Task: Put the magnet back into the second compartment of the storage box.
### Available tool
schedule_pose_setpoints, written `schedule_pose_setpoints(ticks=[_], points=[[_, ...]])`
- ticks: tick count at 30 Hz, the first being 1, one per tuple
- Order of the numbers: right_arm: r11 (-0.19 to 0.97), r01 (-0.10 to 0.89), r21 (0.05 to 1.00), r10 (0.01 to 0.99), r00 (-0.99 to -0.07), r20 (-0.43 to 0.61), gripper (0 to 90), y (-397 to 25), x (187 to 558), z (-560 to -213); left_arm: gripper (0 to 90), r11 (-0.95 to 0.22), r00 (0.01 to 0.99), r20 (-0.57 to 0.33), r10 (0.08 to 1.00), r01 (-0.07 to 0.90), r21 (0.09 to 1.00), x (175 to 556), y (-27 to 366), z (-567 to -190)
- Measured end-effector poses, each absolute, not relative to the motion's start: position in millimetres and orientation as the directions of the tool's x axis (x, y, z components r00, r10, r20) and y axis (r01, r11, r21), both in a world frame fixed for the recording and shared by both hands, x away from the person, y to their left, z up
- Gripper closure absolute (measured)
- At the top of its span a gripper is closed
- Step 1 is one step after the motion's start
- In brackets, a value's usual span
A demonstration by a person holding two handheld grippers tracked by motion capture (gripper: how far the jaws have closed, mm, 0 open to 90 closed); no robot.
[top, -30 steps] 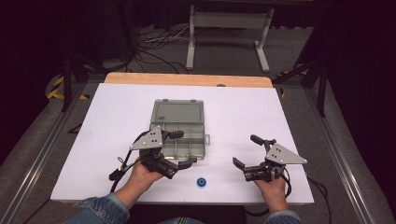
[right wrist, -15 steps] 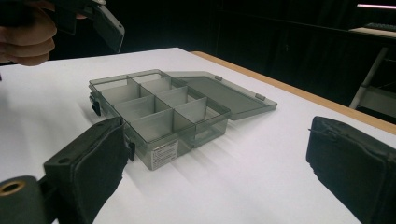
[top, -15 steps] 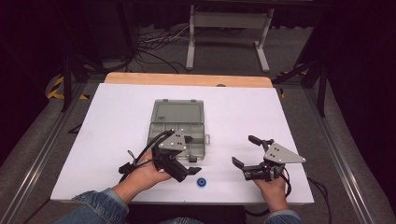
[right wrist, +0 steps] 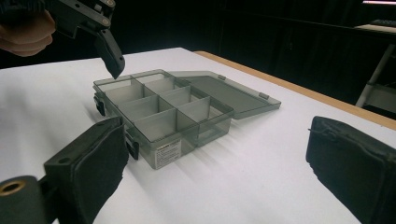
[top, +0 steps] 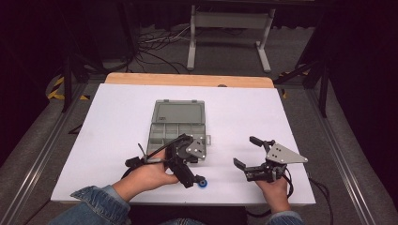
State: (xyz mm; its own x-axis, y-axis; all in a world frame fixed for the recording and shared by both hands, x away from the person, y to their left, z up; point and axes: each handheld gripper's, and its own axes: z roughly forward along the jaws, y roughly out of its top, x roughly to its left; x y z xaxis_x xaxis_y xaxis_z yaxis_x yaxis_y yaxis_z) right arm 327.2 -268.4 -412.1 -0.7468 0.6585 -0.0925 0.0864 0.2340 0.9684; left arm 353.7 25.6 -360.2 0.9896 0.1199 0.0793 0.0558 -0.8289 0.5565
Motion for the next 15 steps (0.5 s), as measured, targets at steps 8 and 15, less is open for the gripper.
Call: schedule_pose_setpoints(ticks=[8,15], points=[[0.230,0.087,0.969,0.650,-0.755,-0.087,5.9,-269,328,-413,2.4,-0.872,0.993,0.056,0.103,0.063,0.485,357,19,-362],[0.228,0.089,0.969,0.648,-0.758,-0.083,5.9,-268,328,-412,2.8,-0.898,0.995,0.040,0.091,0.065,0.435,359,14,-362]])
